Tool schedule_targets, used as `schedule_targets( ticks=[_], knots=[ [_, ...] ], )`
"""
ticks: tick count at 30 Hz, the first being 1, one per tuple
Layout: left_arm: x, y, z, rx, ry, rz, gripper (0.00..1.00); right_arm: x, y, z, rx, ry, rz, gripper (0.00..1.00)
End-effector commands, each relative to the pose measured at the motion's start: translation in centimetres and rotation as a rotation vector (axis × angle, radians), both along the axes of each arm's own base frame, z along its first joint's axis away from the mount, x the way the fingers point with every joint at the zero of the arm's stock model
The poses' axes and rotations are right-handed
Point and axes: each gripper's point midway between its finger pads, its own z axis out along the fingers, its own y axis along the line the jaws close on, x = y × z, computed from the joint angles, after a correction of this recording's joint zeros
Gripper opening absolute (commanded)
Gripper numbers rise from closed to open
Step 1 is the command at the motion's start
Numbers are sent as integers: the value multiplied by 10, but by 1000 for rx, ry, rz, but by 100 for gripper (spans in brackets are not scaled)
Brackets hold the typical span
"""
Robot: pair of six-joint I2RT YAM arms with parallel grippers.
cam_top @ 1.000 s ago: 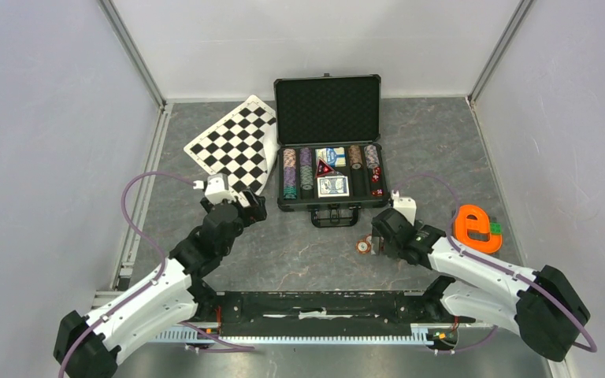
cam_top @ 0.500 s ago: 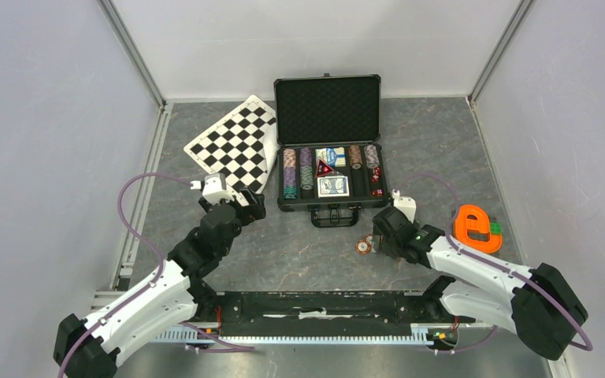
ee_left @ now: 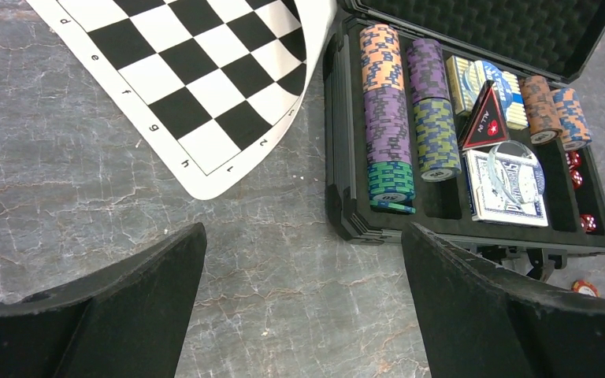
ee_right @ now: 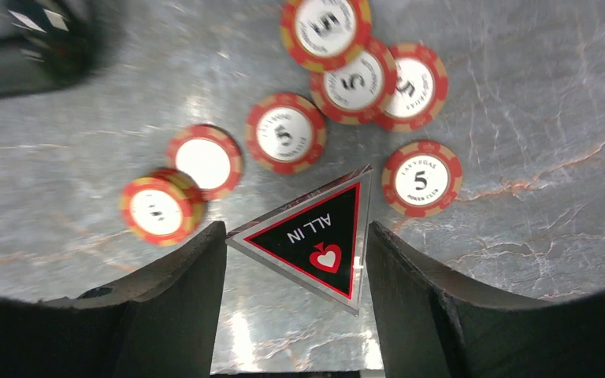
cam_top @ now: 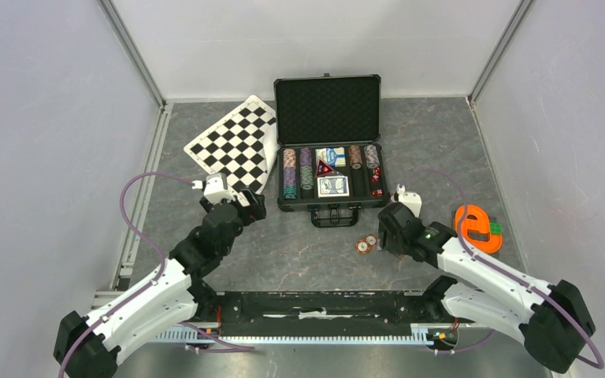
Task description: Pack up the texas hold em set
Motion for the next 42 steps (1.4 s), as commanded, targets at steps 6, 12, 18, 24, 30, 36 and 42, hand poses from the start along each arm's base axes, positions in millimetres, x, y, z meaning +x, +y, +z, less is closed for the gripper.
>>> schedule_targets(
  ticks=[6,12,18,24,30,36,42],
  knots=[
    [5,-1,11,-8,-46,6,100,69,40,109,72,-211,72,60],
    [3,2,8,1,-45,9,100,132,79,157,104,-307,135,57],
    [3,3,7,13,-46,8,100,191,114,164,47,-330,183,58],
    [5,2,3,28,-40,7,100,235,136,148,20,-319,200,58],
    [6,1,-3,46,-21,2,100,260,136,124,-8,-284,200,59],
    [7,0,-6,60,-10,0,100,272,129,101,-22,-250,224,65],
    [10,-2,-3,55,-23,0,100,277,141,99,49,-259,329,86]
  ],
)
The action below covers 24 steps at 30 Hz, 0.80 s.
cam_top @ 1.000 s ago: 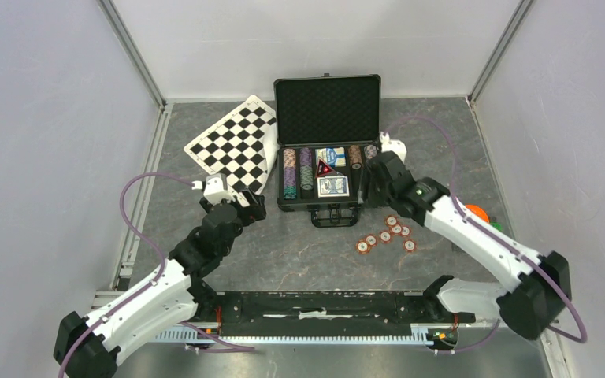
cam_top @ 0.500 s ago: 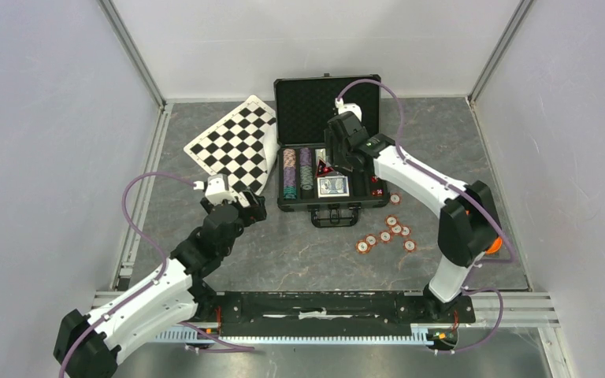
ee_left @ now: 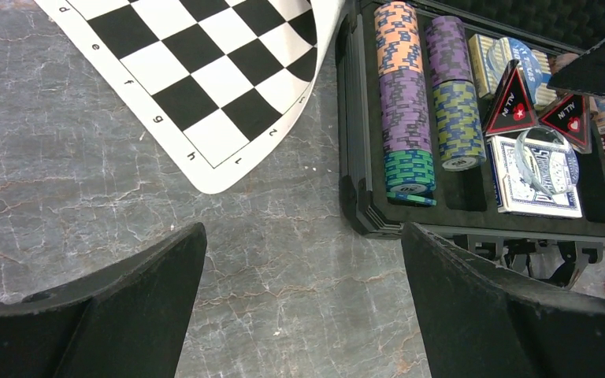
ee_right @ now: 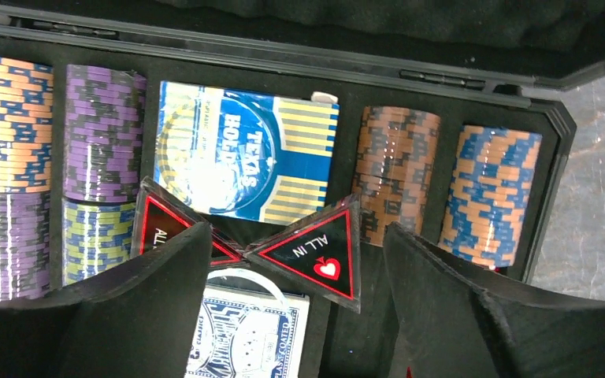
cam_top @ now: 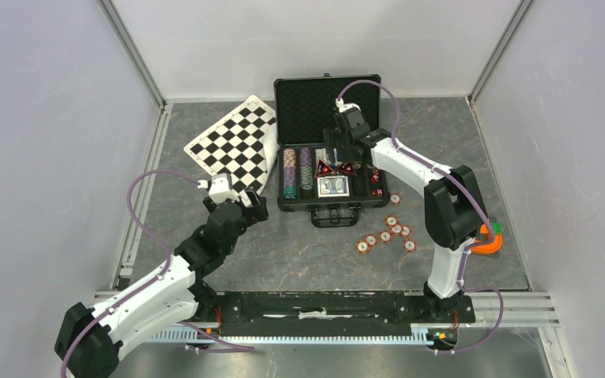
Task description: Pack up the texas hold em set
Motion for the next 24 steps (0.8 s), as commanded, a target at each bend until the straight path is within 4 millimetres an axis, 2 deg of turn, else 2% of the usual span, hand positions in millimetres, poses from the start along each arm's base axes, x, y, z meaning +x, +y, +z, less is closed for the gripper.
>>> schedule_targets(
  ticks=[1,2,6,8,13,17,20,24],
  knots=[
    [8,-1,15,7,-58,6,100,17,17,28,79,-82,93,93],
    [8,-1,14,8,-57,6,100,16,12,32,71,-87,79,98],
    [8,-7,14,13,-54,-30,100,3,-11,52,34,-139,46,98],
    [9,-13,10,12,-44,-57,100,-13,-26,56,15,-148,41,98],
    [14,-38,2,5,28,-159,100,-62,-72,34,-61,-115,5,98],
    [18,-52,-1,-25,61,-202,100,-87,-107,15,-80,-97,-32,98],
    [21,-56,-4,-59,96,-205,100,-98,-116,3,-47,-66,-20,97],
    [21,-54,-2,-67,88,-207,100,-112,-119,3,-25,-86,5,97]
  ],
)
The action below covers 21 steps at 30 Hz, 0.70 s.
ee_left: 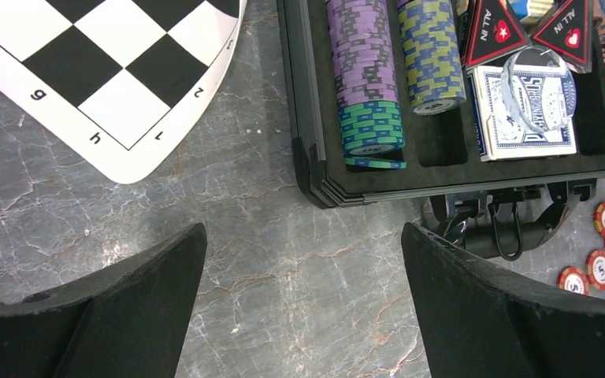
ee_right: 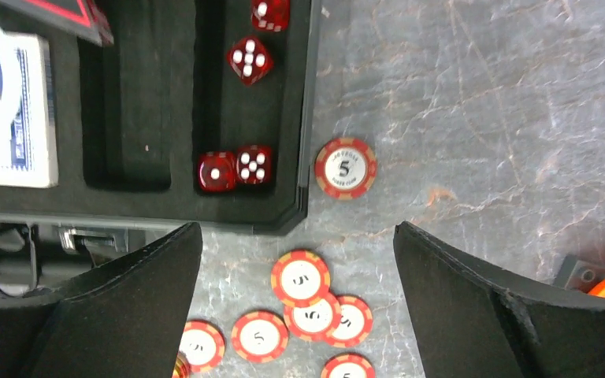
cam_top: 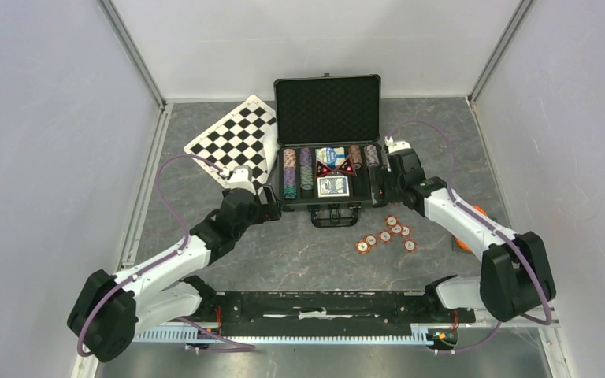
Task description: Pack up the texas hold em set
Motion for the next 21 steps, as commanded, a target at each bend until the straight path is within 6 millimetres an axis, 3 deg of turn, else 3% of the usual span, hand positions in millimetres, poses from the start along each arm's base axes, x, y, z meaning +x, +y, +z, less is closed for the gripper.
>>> schedule_targets(
  ticks=[1,5,11,15,21],
  knots=[
    [9,-10,30,-77,-75,-21,100,-6,4,18,48,-92,56,97],
    [2,-7,33,-68,-107,-51,100,-34,-14,9,10,-54,17,96],
    [-11,-26,36,-155,-149,-166,97,-83,-32,-13,27,-9,-26,98],
    [-12,-28,35,-130,-164,-187,98,-101,5,-11,165,-14,133,94],
    [-14,-16,46,-141,-233,-151,98,-122,45,-17,128,78,218,88]
  ],
)
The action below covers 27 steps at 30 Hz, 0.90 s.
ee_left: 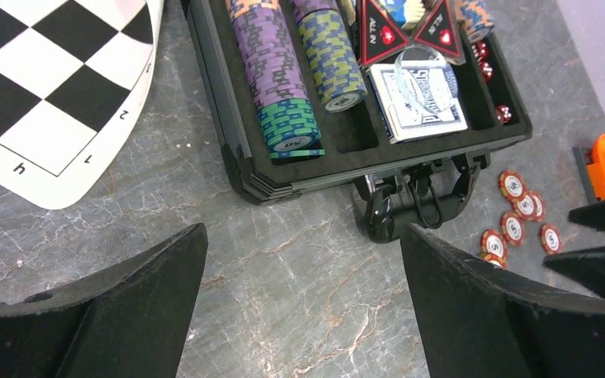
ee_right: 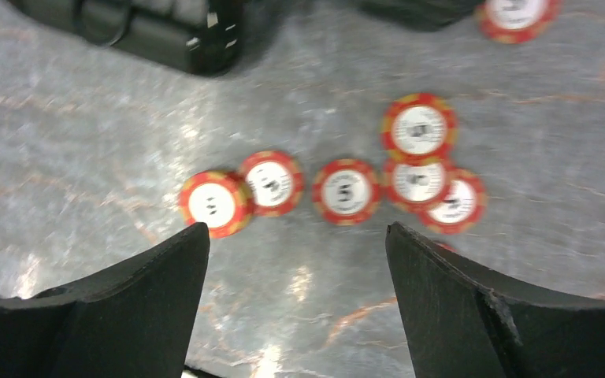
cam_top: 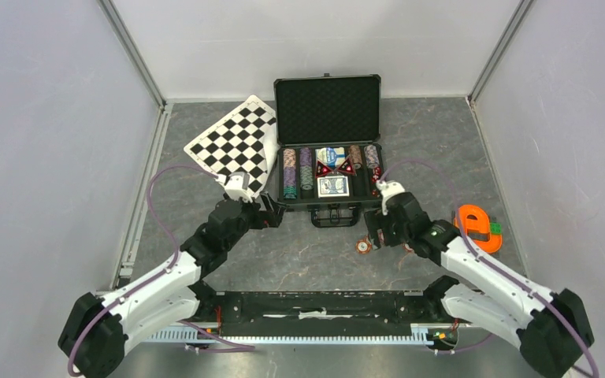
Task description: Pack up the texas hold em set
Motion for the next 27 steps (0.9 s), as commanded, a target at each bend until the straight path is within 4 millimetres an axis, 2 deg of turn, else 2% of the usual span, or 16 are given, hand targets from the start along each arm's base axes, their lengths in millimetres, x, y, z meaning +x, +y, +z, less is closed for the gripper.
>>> schedule_targets(
  ticks=[1,5,10,13,17,21,27],
  knots=[
    [2,7,24,-17,-122,14,98,-12,29,1,46,70,-3,87],
    [-1,18,30,-26,-151,54,99,-27,44,-11,91,149,-87,85],
    [-3,20,32,-43,-159,59,100,-28,55,-17,192,113,-176,84],
    [-3,16,32,-49,-151,46,100,-24,55,-16,135,97,-214,82],
    [-4,13,32,-59,-142,33,100,-26,65,-17,7,108,-198,83],
    [-5,11,34,-71,-144,25,100,-30,76,-31,44,149,-197,79],
    [-8,10,38,-90,-147,15,100,-35,71,-48,10,186,-243,77]
  ],
)
